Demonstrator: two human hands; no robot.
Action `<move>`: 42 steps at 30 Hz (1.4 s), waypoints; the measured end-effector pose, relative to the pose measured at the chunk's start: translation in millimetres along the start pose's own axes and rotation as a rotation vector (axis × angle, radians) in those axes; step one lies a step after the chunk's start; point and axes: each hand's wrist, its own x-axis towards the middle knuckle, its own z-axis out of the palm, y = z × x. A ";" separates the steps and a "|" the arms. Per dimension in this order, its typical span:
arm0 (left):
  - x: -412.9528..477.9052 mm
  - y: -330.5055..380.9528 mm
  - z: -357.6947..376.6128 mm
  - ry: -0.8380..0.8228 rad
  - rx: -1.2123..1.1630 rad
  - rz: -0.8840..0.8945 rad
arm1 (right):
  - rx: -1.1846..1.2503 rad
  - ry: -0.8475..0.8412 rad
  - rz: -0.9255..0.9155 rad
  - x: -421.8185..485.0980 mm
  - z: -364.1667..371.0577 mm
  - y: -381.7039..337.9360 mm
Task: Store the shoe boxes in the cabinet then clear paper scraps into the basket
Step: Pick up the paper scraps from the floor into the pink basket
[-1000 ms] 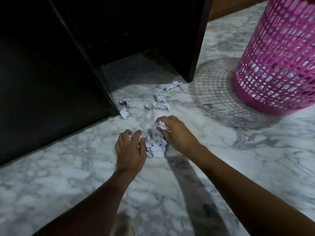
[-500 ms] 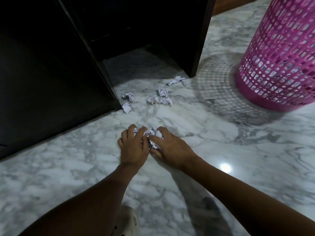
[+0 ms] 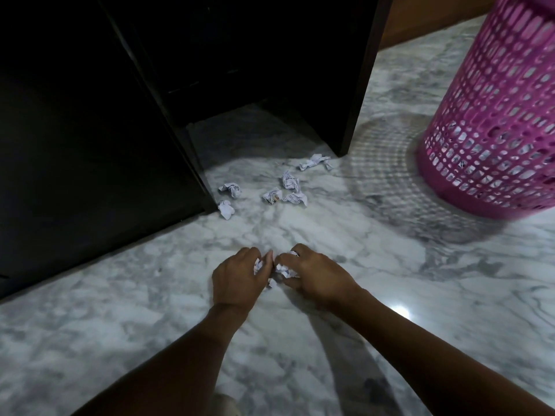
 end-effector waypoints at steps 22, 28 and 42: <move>134.3 -8.2 13.7 -0.158 0.157 -0.237 | -0.034 0.253 0.261 141.6 -50.2 32.2; 131.4 -4.1 18.4 -0.200 0.133 -0.223 | -0.104 0.241 0.243 131.8 -48.1 32.0; 138.8 24.0 -3.9 -0.285 -0.198 -0.242 | 0.345 0.443 0.347 75.1 -78.3 36.1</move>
